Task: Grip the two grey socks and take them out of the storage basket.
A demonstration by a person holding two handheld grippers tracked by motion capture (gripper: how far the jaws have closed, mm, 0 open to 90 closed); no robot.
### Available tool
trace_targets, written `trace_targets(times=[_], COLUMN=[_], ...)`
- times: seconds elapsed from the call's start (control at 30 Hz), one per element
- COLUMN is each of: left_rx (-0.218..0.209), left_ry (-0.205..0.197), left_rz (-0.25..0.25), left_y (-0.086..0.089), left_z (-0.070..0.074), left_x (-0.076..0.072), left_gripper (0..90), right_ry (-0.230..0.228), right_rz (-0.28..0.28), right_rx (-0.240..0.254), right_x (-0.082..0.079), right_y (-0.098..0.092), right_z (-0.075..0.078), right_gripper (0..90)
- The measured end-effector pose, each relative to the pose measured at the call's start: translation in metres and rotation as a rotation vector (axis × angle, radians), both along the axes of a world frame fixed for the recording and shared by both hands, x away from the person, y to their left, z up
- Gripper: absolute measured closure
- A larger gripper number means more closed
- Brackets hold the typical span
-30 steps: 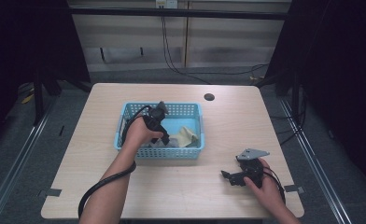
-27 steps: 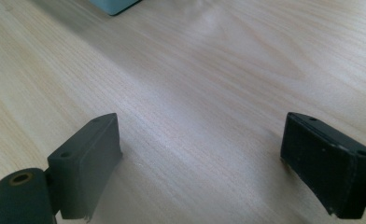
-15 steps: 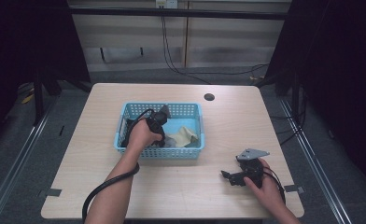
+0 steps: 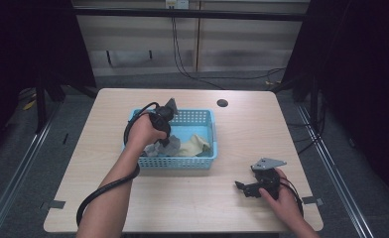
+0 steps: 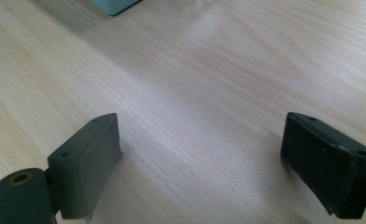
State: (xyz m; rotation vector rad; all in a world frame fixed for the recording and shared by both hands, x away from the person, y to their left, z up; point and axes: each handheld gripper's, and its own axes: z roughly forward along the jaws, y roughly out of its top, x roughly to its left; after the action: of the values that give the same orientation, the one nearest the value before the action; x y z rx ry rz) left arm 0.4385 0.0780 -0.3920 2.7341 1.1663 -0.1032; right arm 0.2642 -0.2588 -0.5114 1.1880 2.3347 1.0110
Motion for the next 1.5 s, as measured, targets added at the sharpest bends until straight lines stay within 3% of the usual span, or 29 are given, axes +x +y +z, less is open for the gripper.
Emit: trace_targets(times=[0.3,0.63,0.93,1.23,1.5], left_rx=[0.003,0.000,-0.021,-0.052,-0.048], left_ry=[-0.016,-0.004,-0.022,-0.048,-0.064], left_rz=[0.014,0.013,0.023,0.067,0.114], left_y=[0.014,0.018,0.025,0.046,0.072], left_z=[0.030,0.048,0.063,0.077,0.081], left_x=[0.001,0.002,0.002,0.000,-0.003], left_gripper=[84.3,84.3,84.3,84.3,84.2], right_ry=[0.001,0.001,0.001,0.001,0.001], right_rz=[-0.001,0.000,0.000,-0.001,-0.001], right_rx=[0.000,0.001,0.001,0.001,0.001], right_x=[0.000,0.000,0.000,0.000,0.000], right_y=[0.000,0.000,0.000,0.000,0.000], right_z=[0.000,0.000,0.000,0.000,0.000], right_gripper=[11.4,11.4,11.4,11.4,11.4])
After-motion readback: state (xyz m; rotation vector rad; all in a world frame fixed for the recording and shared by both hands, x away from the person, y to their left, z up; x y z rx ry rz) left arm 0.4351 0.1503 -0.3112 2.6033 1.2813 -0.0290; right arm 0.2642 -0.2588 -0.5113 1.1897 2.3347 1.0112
